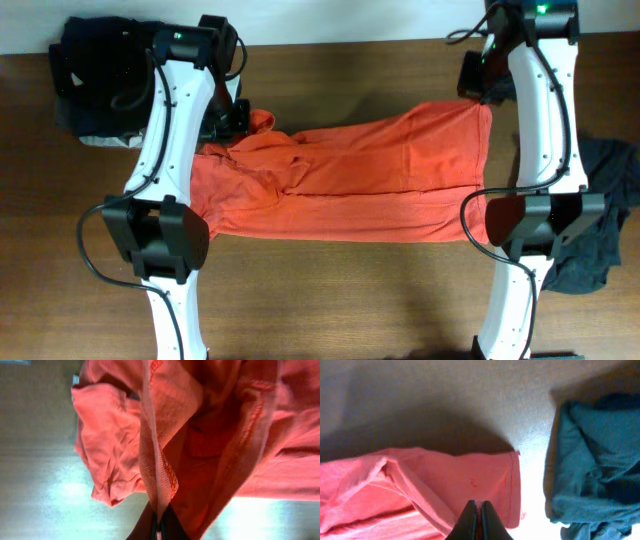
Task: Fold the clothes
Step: 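Pull the left gripper leftward and right gripper rightward to stretch the shirt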
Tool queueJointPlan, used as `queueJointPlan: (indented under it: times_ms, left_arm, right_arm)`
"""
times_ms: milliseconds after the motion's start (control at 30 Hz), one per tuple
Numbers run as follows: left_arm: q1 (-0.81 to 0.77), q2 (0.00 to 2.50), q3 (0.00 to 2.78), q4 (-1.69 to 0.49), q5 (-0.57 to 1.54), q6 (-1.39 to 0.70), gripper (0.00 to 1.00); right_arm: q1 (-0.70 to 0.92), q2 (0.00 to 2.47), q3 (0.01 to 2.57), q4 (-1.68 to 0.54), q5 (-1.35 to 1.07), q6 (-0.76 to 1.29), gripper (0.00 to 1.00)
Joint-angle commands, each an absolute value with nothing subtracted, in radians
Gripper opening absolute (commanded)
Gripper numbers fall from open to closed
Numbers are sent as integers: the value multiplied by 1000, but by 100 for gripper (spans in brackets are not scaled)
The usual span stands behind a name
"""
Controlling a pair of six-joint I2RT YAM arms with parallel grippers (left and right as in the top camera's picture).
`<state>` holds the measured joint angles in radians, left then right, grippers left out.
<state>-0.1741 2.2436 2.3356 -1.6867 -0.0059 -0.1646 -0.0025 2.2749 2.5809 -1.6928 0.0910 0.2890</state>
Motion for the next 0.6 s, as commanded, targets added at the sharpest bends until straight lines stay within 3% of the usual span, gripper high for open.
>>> queueJointPlan:
  times_ms: [0,300,567]
  left_arm:
    - [-167,2227,2237,-1687,-35,-148,2]
    - [-123,2227,2110,-1678,-189,-243,2]
    - [-33,2227,2107,-1689,-146,-250,2]
  right_arm:
    - [-7,2212,2500,-1699,90,264,4]
    - [-9,2212,2350,-1699,155,263,4]
    - [-38,2212,2335,-1699,195,289,4]
